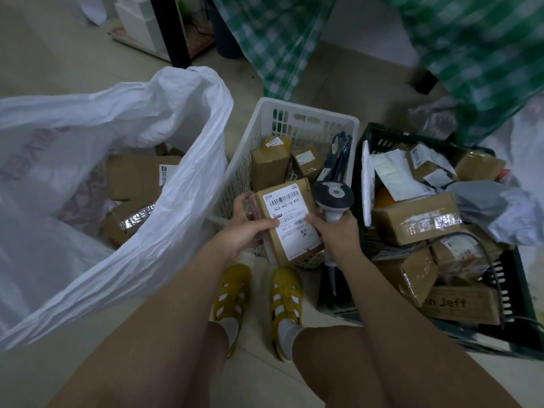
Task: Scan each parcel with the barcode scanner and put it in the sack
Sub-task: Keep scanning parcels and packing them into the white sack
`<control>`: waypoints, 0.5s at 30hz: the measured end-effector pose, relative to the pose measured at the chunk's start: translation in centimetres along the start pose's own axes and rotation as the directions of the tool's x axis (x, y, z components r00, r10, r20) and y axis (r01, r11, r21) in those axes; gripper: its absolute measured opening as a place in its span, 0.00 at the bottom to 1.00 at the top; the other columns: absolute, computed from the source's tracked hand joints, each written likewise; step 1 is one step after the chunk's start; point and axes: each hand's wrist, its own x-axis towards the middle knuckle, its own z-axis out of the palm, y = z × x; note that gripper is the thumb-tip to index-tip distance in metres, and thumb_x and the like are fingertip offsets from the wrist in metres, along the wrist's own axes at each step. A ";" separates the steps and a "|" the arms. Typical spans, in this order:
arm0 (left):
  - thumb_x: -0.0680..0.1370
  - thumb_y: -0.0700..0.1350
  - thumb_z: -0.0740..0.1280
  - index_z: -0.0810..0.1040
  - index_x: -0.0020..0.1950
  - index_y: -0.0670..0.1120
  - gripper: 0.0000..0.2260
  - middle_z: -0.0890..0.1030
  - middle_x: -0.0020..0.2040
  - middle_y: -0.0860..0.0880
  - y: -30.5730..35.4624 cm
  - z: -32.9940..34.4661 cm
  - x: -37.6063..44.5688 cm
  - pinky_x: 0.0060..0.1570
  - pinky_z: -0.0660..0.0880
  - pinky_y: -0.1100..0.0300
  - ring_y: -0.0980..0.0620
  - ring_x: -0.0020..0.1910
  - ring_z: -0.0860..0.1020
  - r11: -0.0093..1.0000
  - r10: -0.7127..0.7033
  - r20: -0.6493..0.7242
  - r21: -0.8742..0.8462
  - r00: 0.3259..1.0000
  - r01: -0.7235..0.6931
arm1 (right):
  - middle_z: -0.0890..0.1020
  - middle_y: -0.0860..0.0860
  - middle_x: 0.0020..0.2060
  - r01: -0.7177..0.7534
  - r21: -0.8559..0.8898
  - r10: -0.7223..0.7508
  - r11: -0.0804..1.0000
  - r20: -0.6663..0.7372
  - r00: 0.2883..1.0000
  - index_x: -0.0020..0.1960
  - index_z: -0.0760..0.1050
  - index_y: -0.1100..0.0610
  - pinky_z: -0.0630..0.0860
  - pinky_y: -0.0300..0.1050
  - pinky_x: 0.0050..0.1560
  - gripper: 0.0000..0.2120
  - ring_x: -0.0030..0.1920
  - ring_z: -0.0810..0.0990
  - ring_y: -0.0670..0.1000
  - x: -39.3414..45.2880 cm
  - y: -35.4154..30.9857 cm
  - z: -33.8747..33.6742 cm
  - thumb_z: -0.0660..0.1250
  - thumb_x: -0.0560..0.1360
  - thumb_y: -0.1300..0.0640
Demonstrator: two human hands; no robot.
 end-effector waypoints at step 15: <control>0.71 0.40 0.75 0.54 0.76 0.59 0.42 0.70 0.63 0.52 1.5 -1.1 -0.5 0.37 0.77 0.63 0.51 0.57 0.73 0.991 0.118 -0.028 0.068 0.993 -0.116 | 0.76 0.48 0.25 0.089 0.001 -0.088 0.996 0.117 0.989 0.34 0.74 0.56 0.73 0.44 0.34 0.10 0.27 0.74 0.47 -4.5 -3.6 -2.3 0.69 0.71 0.55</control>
